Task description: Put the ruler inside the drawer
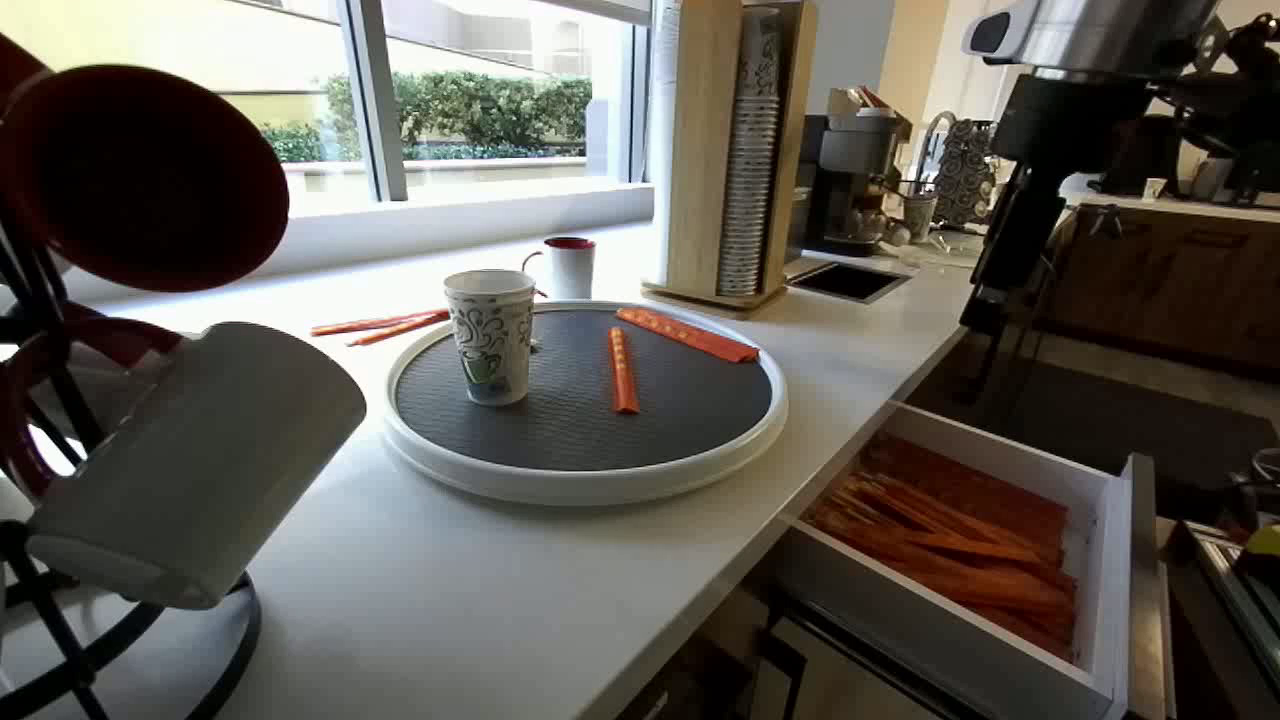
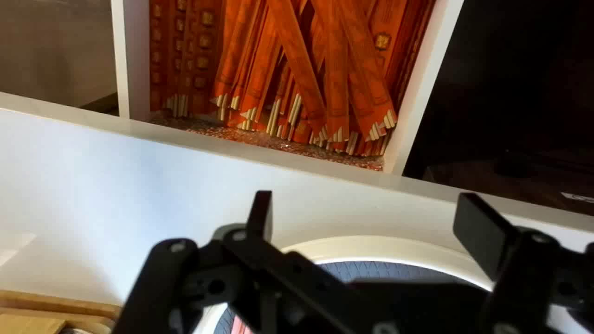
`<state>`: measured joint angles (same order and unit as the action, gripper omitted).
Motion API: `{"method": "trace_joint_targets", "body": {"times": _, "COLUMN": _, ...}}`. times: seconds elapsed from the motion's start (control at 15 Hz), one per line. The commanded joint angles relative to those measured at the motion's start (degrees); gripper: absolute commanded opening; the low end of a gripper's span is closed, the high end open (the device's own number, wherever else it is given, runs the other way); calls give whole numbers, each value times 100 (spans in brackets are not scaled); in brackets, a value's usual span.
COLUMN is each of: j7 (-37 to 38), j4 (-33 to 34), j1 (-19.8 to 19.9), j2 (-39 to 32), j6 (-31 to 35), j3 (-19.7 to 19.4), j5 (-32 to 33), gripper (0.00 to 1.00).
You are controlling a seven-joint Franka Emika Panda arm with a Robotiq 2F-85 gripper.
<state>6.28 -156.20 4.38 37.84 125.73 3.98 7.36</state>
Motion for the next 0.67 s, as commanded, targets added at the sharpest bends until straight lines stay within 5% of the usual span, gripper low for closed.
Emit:
{"method": "trace_joint_targets", "body": {"times": 0.0, "j7": 24, "j4": 12, "j1": -45, "j2": -2, "j6": -21, "j3": -41, "j5": 30, "gripper": 100}}
{"method": "trace_joint_targets", "body": {"times": 0.6, "j7": -34, "j4": 135, "j1": -12, "j2": -209, "j6": 200, "j3": -119, "j5": 29, "gripper": 100}}
